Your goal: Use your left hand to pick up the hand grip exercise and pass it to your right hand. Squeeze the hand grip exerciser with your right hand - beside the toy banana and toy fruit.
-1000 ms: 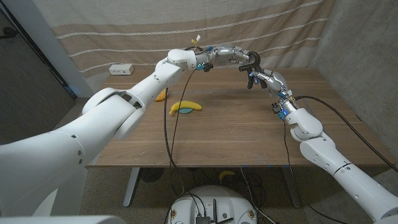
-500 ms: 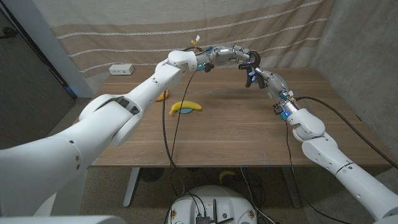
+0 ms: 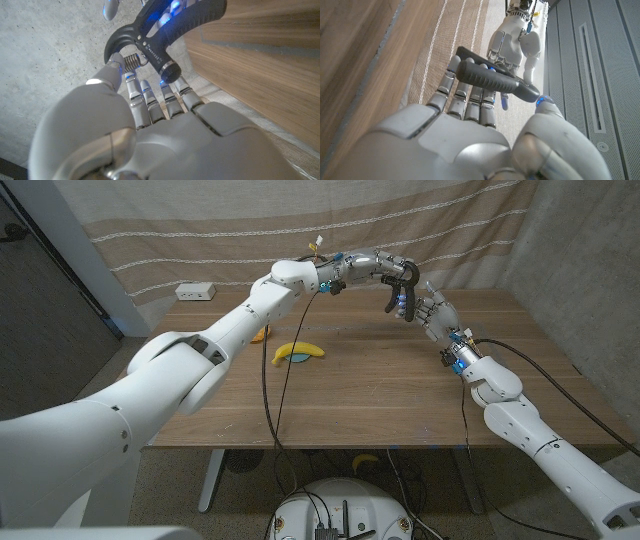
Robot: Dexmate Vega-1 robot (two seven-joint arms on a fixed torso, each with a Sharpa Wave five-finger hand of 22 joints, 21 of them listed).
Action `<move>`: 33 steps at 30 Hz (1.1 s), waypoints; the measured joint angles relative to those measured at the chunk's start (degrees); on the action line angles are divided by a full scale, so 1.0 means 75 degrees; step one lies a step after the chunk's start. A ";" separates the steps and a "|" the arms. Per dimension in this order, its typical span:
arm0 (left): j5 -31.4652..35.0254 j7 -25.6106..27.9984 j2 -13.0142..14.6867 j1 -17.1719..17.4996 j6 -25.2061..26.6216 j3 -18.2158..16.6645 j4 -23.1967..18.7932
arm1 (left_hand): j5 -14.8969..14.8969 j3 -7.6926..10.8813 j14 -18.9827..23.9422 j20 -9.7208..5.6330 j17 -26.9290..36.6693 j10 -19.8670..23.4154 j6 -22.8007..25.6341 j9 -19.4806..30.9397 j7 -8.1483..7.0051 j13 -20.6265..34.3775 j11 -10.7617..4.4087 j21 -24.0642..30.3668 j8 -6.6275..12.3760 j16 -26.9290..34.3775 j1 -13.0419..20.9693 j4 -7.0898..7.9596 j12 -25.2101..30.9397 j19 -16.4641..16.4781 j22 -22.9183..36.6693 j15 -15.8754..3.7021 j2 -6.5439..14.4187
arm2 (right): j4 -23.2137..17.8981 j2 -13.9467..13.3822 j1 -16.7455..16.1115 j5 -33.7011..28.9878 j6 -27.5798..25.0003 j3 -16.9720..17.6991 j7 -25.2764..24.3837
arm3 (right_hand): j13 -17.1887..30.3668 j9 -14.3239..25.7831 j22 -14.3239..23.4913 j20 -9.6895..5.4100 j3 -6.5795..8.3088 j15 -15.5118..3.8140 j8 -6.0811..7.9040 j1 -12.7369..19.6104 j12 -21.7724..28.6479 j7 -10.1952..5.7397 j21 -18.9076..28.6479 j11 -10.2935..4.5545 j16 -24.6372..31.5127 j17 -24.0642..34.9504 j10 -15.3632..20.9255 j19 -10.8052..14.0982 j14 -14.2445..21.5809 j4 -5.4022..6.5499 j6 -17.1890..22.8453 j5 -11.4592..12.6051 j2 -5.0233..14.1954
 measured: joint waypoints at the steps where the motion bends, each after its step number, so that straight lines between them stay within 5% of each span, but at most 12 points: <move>1: -0.0010 -0.0028 -0.0001 -0.0001 0.0000 0.0001 0.0000 | -0.0001 -0.0010 0.0000 0.0000 0.0000 0.0000 0.0000 0.0000 0.0000 0.0000 0.0000 0.0000 0.0000 0.0000 0.0009 0.0005 0.0000 0.0000 0.0000 0.0000 0.0009 | 0.0043 0.0029 0.0012 0.0014 0.0000 0.0003 -0.0001 | -0.0037 -0.0016 -0.0020 0.0038 -0.0008 0.0010 -0.0034 -0.0001 -0.0072 -0.0001 -0.0038 0.0026 -0.0082 -0.0060 -0.0074 0.0013 -0.0078 -0.0008 -0.0052 0.0000 -0.0001; 11: -0.0056 -0.0082 -0.0051 -0.0068 0.0001 -0.0011 0.0129 | -0.0015 -0.0011 0.0000 -0.0041 0.0000 0.0041 0.0000 0.0000 0.0000 0.0001 -0.0041 0.0000 0.0000 -0.0052 0.0092 0.0005 -0.0029 -0.0042 -0.0001 0.0000 0.0008 | 0.0174 0.0096 0.0042 0.0094 -0.0125 0.0026 0.0100 | -0.0405 -0.0191 -0.0101 0.0116 -0.0167 0.0011 -0.0273 -0.0165 -0.0684 0.0040 -0.0423 0.0131 -0.0700 -0.0516 -0.0598 -0.0344 -0.0777 -0.0168 -0.0450 0.0000 -0.0165; 20: -0.0170 -0.0185 -0.0231 -0.0176 -0.0112 -0.0081 0.0572 | -0.0021 -0.0075 0.0000 -0.0041 0.0001 0.0082 0.0000 0.0000 0.0000 0.0001 -0.0082 0.0000 0.0000 -0.0052 0.0153 0.0008 -0.0059 -0.0042 -0.0001 0.0000 0.0007 | 0.0692 -0.0062 0.0586 0.0349 -0.0469 -0.0166 0.1204 | -0.0691 -0.0353 -0.0136 0.0123 -0.0284 0.0031 -0.0525 -0.0346 -0.1123 -0.0030 -0.0729 0.0198 -0.1156 -0.0914 -0.0963 -0.0462 -0.1163 -0.0285 -0.0872 0.0093 -0.0361; 25: -0.0231 -0.0217 -0.0370 -0.0254 -0.0126 -0.0146 0.0900 | -0.0023 -0.0099 -0.0001 -0.0040 0.0001 0.0082 0.0108 0.0001 0.0107 0.0001 -0.0082 0.0059 0.0000 -0.0052 0.0191 0.0031 -0.0059 -0.0042 -0.0001 0.0001 -0.0012 | 0.0987 -0.0070 0.0923 0.0539 -0.0653 -0.0287 0.2051 | -0.0941 -0.0518 -0.0135 0.0014 -0.0248 0.0014 -0.0747 0.0134 -0.1480 -0.0152 -0.1005 0.0155 -0.1495 -0.1266 -0.1269 -0.0571 -0.1374 -0.0531 -0.1185 0.0182 -0.0476; 29: -0.0281 -0.0281 -0.0477 -0.0326 -0.0129 -0.0185 0.1159 | -0.0034 -0.0108 -0.0001 -0.0040 0.0001 0.0081 0.0108 0.0001 0.0108 0.0001 -0.0082 0.0059 0.0000 -0.0052 0.0192 0.0038 -0.0059 -0.0042 -0.0001 0.0001 -0.0012 | 0.1054 -0.0071 0.0993 0.0596 -0.0699 -0.0314 0.2463 | -0.1106 -0.0623 -0.0135 -0.0070 -0.0123 -0.0063 -0.0814 0.0448 -0.1689 -0.0225 -0.1148 0.0026 -0.1675 -0.1487 -0.1405 -0.0649 -0.1473 -0.0714 -0.1284 0.0229 -0.0340; 33: -0.0335 -0.0386 -0.0583 -0.0402 -0.0120 -0.0206 0.1428 | -0.0007 -0.0139 -0.0001 -0.0040 0.0002 0.0081 0.0181 0.0001 0.0181 0.0001 -0.0081 0.0059 0.0000 -0.0052 0.0241 0.0029 -0.0059 -0.0043 -0.0001 0.0001 -0.0023 | 0.1168 -0.0062 0.1139 0.0605 -0.0700 -0.0351 0.2741 | -0.1273 -0.0744 -0.0135 -0.0361 0.0123 -0.0200 -0.0916 0.1073 -0.1856 -0.0355 -0.1297 -0.0080 -0.1829 -0.1715 -0.1445 -0.0663 -0.1517 -0.0960 -0.1415 0.0224 -0.0132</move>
